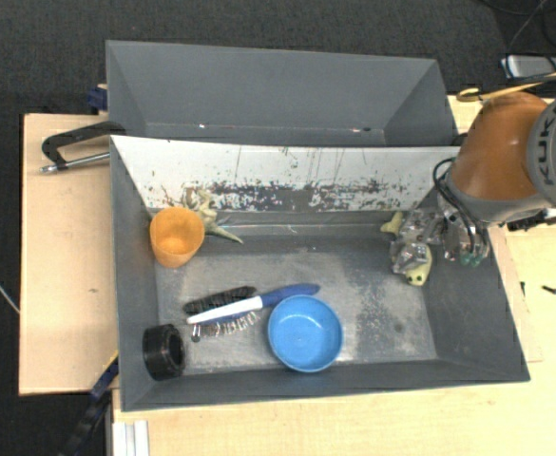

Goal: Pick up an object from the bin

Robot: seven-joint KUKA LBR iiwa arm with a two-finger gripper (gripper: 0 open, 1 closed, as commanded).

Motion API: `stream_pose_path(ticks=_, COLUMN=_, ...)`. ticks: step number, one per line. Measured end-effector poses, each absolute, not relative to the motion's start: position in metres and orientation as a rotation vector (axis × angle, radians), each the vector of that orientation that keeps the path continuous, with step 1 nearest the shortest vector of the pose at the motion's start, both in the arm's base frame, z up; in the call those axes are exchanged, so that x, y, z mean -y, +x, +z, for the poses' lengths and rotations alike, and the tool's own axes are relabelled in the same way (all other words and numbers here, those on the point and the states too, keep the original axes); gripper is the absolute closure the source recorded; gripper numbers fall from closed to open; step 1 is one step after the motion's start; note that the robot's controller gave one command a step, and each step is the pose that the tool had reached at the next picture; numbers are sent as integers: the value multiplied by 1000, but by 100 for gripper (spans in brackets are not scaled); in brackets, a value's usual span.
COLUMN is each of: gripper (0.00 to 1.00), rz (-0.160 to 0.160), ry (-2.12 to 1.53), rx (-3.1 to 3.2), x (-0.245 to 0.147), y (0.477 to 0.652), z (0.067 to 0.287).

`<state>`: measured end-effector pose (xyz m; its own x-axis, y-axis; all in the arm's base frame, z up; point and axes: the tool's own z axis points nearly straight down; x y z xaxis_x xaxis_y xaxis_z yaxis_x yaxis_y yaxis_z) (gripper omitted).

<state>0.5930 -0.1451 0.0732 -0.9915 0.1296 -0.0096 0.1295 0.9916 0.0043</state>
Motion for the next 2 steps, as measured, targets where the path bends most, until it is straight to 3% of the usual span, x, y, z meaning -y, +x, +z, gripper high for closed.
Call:
stream_pose_path(ticks=1, gripper=100, rz=-2, ry=223, rx=-3118, x=139, y=588, z=177)
stream_pose_path(ticks=2, gripper=100, rz=-2, ry=209, rx=-3120, x=132, y=589, z=235)
